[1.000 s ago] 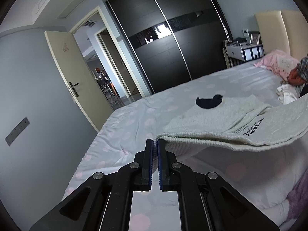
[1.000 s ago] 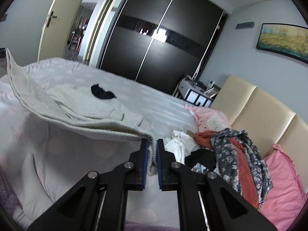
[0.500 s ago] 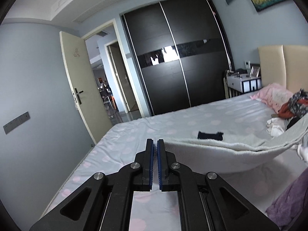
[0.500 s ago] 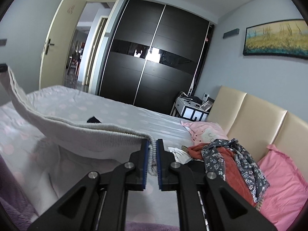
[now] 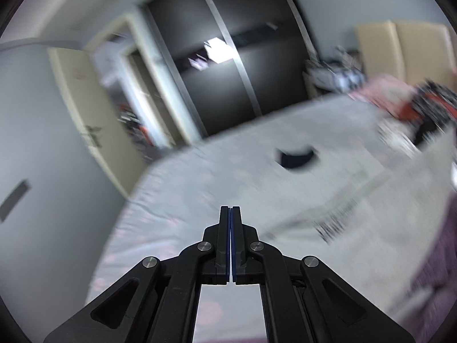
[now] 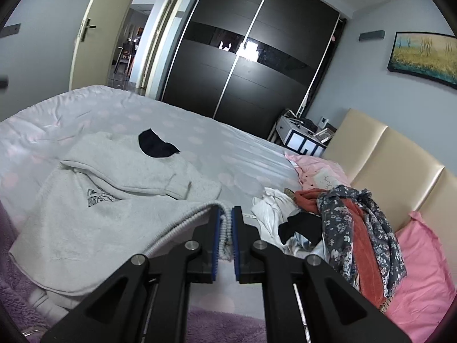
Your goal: Fold clothes
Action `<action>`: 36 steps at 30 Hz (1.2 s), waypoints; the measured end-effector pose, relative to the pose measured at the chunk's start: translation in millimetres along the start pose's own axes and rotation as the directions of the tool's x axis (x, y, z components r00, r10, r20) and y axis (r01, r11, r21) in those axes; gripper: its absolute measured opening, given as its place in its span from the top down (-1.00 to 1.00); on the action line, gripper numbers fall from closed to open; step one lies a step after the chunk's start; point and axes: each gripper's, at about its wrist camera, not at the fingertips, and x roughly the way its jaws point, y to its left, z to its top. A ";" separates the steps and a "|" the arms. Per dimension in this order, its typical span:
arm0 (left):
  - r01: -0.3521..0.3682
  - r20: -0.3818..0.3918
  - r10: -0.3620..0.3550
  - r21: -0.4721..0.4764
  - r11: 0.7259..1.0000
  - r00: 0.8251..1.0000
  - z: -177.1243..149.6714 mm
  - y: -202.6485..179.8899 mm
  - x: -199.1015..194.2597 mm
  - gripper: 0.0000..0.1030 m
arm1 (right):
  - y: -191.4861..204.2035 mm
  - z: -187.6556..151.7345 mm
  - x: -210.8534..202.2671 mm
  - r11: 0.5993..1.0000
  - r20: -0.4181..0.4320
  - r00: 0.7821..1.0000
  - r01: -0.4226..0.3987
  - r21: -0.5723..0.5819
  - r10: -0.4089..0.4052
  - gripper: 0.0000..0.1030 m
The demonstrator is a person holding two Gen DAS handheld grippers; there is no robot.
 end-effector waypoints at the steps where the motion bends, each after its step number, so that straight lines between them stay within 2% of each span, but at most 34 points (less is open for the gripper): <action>1: 0.049 -0.030 -0.048 0.030 0.998 0.998 -1.8 -8.8 6.9 0.97 | -2.9 -0.7 4.1 1.000 -0.007 1.000 0.001 0.007 -0.001 0.86; 3: 0.152 -0.091 -0.142 0.113 0.982 0.986 -8.8 -35.1 16.8 0.96 | -4.7 -2.1 7.8 1.000 -0.013 1.000 0.001 0.014 -0.001 0.86; 5: 0.235 -0.142 -0.210 0.192 0.953 0.967 -16.8 -63.9 22.3 0.86 | -6.4 -3.6 11.3 1.000 -0.019 1.000 0.001 0.021 0.000 0.86; 9: 0.380 -0.250 -0.310 0.315 0.870 0.917 -36.6 -115.0 27.7 0.54 | -9.7 -6.4 18.2 0.999 -0.032 1.000 0.001 0.036 0.001 0.86; 14: 0.513 -0.367 -0.391 0.341 0.788 0.844 -56.8 -159.5 33.1 0.34 | -11.2 -9.5 20.9 0.999 -0.038 0.999 -0.006 0.046 0.008 0.85; 15: 0.533 -0.384 -0.403 0.339 0.775 0.831 -59.9 -167.7 34.9 0.26 | -11.7 -10.0 20.9 0.999 -0.038 0.999 -0.009 0.049 0.011 0.85; 16: 0.550 -0.398 -0.414 0.332 0.767 0.818 -62.2 -174.1 37.1 0.06 | -12.4 -10.2 20.7 0.999 -0.038 0.999 -0.011 0.052 0.013 0.85; 18: 0.583 -0.426 -0.439 0.303 0.754 0.791 -65.9 -185.1 42.5 -0.01 | -13.9 -10.3 20.2 0.998 -0.037 0.999 -0.017 0.060 0.019 0.85; 20: 0.605 -0.453 -0.458 0.260 0.752 0.764 -69.2 -194.5 52.3 -0.02 | -15.1 -10.1 19.3 0.998 -0.034 0.999 -0.024 0.066 0.026 0.85; 21: 0.609 -0.466 -0.457 0.251 0.752 0.757 -71.6 -198.7 56.1 -0.02 | -15.0 -10.1 18.8 0.997 -0.032 0.999 -0.026 0.067 0.028 0.85; 30: 0.615 -0.579 -0.398 0.240 0.751 0.712 -96.4 -235.6 81.6 -0.09 | -15.7 -12.3 17.4 0.997 -0.027 0.999 -0.039 0.072 0.041 0.85; 34: 0.559 -0.617 -0.314 0.251 0.790 0.721 -110.0 -244.4 92.4 -0.09 | -16.7 -13.2 17.5 0.996 -0.027 0.999 -0.041 0.076 0.043 0.85; 36: 0.544 -0.616 -0.308 0.237 0.805 0.724 -111.5 -244.6 92.7 -0.10 | -16.9 -14.2 17.8 0.996 -0.029 0.999 -0.041 0.077 0.043 0.85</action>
